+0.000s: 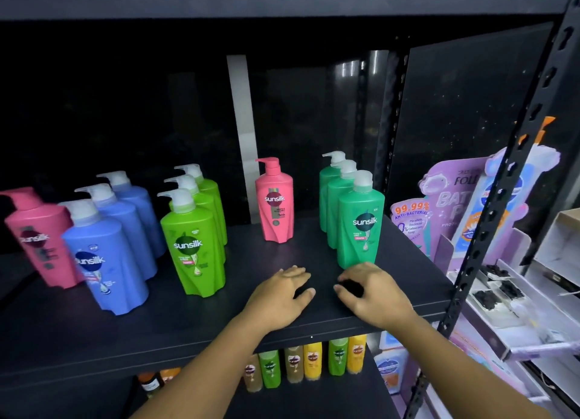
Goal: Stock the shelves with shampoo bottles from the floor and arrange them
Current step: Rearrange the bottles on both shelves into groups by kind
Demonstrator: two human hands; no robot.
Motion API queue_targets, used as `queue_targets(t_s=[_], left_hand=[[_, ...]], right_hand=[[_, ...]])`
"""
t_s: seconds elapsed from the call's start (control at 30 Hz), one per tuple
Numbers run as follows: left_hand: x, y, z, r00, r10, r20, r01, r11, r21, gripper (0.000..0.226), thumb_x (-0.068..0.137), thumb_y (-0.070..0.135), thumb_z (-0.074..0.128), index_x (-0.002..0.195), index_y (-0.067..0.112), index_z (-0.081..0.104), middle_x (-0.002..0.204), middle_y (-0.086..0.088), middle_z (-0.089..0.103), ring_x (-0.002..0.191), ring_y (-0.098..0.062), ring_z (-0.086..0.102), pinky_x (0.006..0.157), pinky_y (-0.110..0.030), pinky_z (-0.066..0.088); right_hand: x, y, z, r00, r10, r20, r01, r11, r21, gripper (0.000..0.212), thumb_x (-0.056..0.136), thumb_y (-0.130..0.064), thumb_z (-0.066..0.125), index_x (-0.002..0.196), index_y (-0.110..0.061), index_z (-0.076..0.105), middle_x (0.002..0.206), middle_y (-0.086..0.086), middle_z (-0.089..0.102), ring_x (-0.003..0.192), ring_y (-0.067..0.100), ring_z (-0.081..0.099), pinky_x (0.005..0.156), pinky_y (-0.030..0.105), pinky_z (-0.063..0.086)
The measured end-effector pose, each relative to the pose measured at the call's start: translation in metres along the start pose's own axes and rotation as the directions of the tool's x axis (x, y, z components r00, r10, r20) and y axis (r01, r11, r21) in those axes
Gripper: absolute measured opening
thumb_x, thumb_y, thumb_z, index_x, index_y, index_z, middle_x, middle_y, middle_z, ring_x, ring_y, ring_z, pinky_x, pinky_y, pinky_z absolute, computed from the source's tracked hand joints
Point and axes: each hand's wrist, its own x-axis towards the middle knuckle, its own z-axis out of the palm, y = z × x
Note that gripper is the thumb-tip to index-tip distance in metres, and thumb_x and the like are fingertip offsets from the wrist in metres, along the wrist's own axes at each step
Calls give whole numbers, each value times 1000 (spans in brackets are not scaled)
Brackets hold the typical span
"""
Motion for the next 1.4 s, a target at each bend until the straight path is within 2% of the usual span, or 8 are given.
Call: queue_targets(t_s=[0.1,0.3,0.53,0.67,0.83,1.17,1.27,1.4], left_hand=[[-27,-16,-7,1000,10,1,-10,1000,7,58,105,53,45,158,31,39,167,15,25,155,-3,14,126,-22,8],[-92,-57,-29,997,20,-78,-24,999,-45,47,104,44,54,148,28,55,158,12,44,148,4,29,119,-9,10],[-182,-132,-73,968,-140,-210,132,990,-50,41,102,37,60,140,23,64,149,6,56,142,0,43,123,-23,27],[-227,-176,-101,931,-246,-271,245,969,-35,42,103,36,60,142,20,62,148,8,56,136,10,34,115,-3,16],[-266,-232,-131,887,-354,-297,355,933,-54,39,104,31,58,141,18,63,148,3,57,144,-3,41,117,-10,17],[-266,-304,-168,758,-490,-430,387,869,-309,30,100,28,66,128,22,71,128,10,70,123,-4,59,97,-5,36],[-240,-309,-175,733,-523,-435,333,834,-440,44,97,26,69,140,24,60,133,11,64,125,-4,55,105,-17,40],[-197,-319,-187,664,-573,-480,241,772,-588,65,91,19,76,146,28,43,118,25,54,103,12,49,91,-7,36]], right_hand=[[1,-6,2,975,-135,175,146,988,-56,46,96,-48,52,133,-23,66,138,-9,63,134,8,50,116,24,34],[1,-87,29,863,-288,415,308,951,20,65,101,-62,35,156,-29,34,163,-14,25,152,-1,10,122,19,0],[16,-194,80,764,-438,474,454,887,87,63,106,-56,25,161,-26,21,167,-11,11,153,1,1,122,20,-6],[28,-252,110,693,-525,494,539,833,128,63,107,-54,25,161,-23,18,168,-6,11,154,3,1,122,21,-5],[50,-327,149,616,-576,537,601,785,151,62,108,-47,28,161,-18,18,169,0,11,156,12,3,125,28,-2],[66,-383,201,675,-560,480,598,797,89,59,109,-47,17,162,-22,13,169,-7,9,154,5,0,125,27,-2],[61,-384,201,688,-551,473,607,793,41,61,108,-49,12,162,-21,10,169,-7,8,155,5,0,125,27,-2],[61,-385,200,692,-548,470,610,792,26,61,108,-49,11,162,-20,11,169,-6,8,155,6,0,126,28,0]])
